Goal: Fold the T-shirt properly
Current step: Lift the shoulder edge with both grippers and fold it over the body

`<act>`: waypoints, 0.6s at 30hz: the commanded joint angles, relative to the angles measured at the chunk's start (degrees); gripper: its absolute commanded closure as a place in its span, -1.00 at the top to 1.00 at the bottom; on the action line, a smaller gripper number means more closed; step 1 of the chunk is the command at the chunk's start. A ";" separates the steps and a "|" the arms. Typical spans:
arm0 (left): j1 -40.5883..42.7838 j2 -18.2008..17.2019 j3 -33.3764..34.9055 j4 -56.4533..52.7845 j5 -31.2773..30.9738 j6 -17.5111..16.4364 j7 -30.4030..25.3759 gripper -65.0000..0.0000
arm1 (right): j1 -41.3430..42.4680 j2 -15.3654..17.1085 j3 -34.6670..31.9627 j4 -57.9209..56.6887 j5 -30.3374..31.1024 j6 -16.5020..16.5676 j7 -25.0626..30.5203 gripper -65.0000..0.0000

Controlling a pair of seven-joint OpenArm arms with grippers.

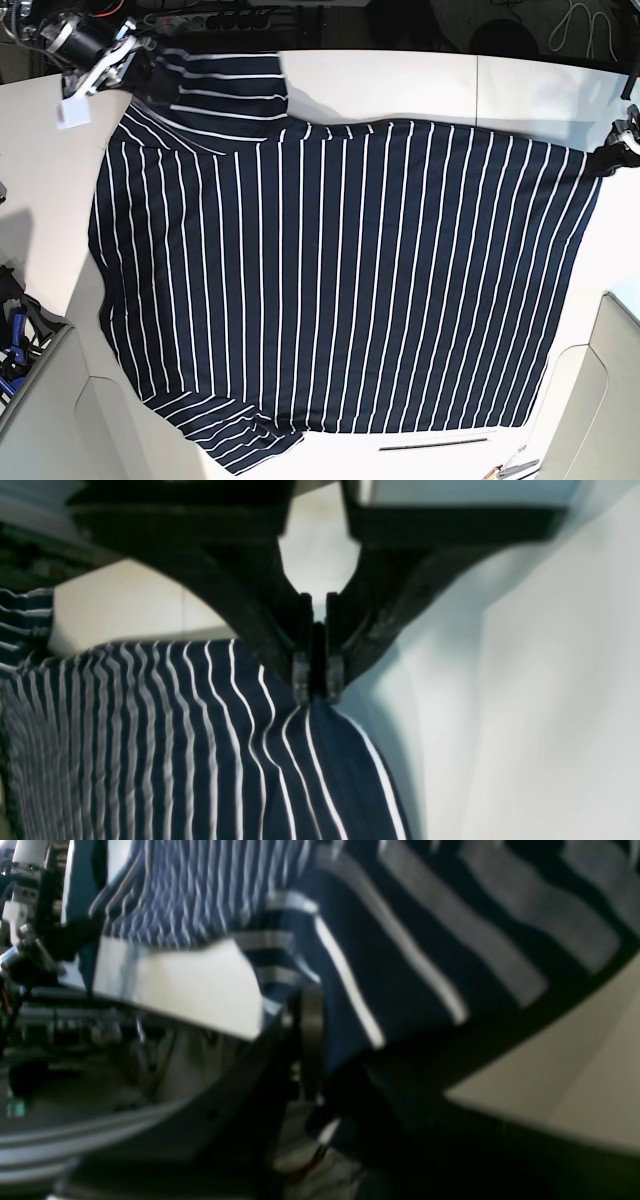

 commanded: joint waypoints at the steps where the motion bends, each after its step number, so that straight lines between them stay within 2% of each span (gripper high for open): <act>1: -0.28 -1.62 -1.38 0.83 -1.42 -0.54 -1.79 -1.00 | 0.20 0.48 1.20 1.51 1.81 0.63 0.74 -1.00; 4: -0.33 -1.57 -1.68 0.83 -1.31 -0.54 -5.16 -1.00 | 3.02 0.50 2.99 2.43 1.68 0.63 0.87 -1.00; 7: -0.70 -1.40 -1.22 0.83 0.00 -0.54 -9.57 -1.00 | 7.02 0.46 3.08 2.14 -1.42 0.63 1.16 -1.00; 14: -7.82 0.28 3.96 0.74 8.87 -0.54 -12.90 -1.00 | 15.93 0.83 2.64 -1.38 -5.53 0.63 2.34 -1.00; 18: -13.05 0.35 8.48 0.66 16.24 -0.54 -18.34 -1.00 | 21.86 0.94 0.81 -6.54 -7.85 0.61 3.54 -1.00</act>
